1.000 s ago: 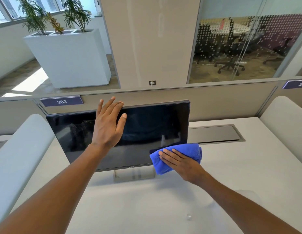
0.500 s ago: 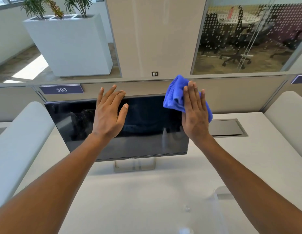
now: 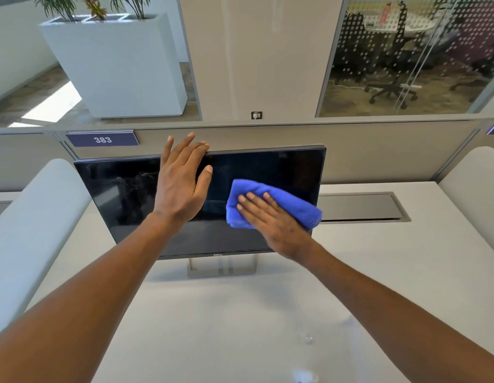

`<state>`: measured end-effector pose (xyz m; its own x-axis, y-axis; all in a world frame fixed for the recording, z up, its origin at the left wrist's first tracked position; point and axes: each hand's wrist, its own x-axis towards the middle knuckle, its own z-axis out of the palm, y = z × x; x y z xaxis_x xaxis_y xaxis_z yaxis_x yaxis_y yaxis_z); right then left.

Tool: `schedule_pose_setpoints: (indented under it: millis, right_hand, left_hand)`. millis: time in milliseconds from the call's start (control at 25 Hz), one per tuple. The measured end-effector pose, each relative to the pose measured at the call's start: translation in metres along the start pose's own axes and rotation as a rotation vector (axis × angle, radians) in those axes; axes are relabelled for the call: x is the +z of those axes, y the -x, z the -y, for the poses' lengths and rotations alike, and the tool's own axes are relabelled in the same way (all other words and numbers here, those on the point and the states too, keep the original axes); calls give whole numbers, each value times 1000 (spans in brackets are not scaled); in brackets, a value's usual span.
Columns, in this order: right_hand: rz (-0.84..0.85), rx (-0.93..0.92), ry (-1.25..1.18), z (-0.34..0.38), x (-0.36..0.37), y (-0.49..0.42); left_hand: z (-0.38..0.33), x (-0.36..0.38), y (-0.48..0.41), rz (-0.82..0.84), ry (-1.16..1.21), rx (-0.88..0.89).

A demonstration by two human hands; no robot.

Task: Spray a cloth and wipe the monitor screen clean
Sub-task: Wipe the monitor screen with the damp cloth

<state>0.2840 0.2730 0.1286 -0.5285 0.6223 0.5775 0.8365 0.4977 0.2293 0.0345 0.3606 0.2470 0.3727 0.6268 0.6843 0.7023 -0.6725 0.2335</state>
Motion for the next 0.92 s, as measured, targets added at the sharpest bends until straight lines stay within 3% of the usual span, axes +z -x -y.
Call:
schedule_pose_setpoints:
  millis: [240,440,680,920]
  right_hand:
    - [284,-249,85,23,27,56]
    - [374,-403,141,1,14,70]
    - [240,-257,223,-41,-25,39]
    - [-97,101,238,-73,-61,8]
  left_hand:
    - [-2,-3,1,29,-10,-12]
    - [-5,-7,1,53,-18,-23]
    - [-5,-9,1,66,-31,-22]
    - [-4,-7,0,68,-49,-31]
